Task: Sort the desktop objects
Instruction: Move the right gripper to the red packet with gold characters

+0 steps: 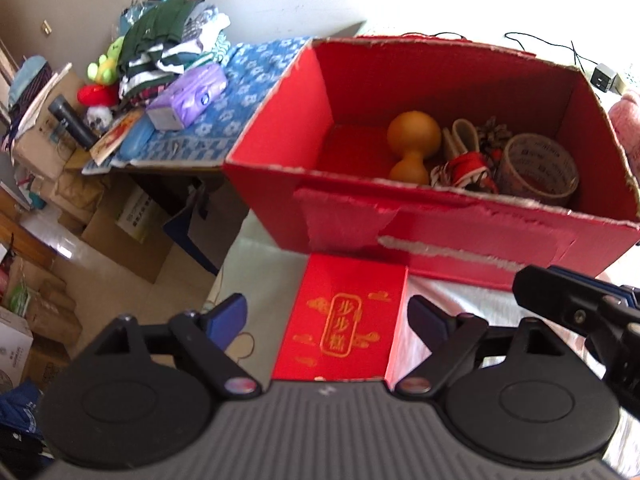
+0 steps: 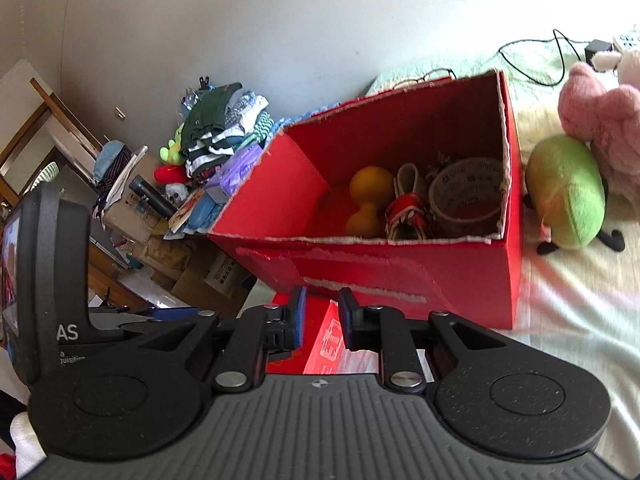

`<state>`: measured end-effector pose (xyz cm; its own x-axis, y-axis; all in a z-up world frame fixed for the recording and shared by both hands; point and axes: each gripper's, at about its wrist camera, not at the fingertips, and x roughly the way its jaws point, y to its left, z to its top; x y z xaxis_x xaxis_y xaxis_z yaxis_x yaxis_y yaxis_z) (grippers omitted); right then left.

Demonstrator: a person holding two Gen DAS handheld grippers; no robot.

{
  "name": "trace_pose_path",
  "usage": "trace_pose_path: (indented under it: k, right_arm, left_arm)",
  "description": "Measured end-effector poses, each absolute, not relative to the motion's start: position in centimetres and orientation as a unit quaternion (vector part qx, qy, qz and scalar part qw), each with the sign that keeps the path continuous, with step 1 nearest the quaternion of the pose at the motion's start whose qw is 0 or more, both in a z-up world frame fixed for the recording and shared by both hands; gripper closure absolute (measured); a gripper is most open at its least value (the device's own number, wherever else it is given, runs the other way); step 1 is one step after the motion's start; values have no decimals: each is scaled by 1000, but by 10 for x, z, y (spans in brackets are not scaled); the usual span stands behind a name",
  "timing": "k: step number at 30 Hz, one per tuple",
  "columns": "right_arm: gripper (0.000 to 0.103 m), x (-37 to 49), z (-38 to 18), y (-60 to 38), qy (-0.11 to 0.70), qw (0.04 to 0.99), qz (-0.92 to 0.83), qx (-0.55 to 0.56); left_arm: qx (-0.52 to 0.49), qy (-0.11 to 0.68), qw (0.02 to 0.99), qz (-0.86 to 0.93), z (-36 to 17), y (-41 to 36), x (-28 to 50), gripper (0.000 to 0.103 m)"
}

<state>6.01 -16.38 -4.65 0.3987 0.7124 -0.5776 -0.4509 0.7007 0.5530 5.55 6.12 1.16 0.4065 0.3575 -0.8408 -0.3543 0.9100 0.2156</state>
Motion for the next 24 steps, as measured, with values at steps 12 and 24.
trace_pose_path:
  k: [12,24]
  right_arm:
    - [81,56,-58,-155,442,814,341,157]
    - [77,61,-68,-144,461,807,330,164]
  left_arm:
    - [-2,523,829,199,-8,71,49,7]
    - [-2,542,820,184,-25,83,49,4]
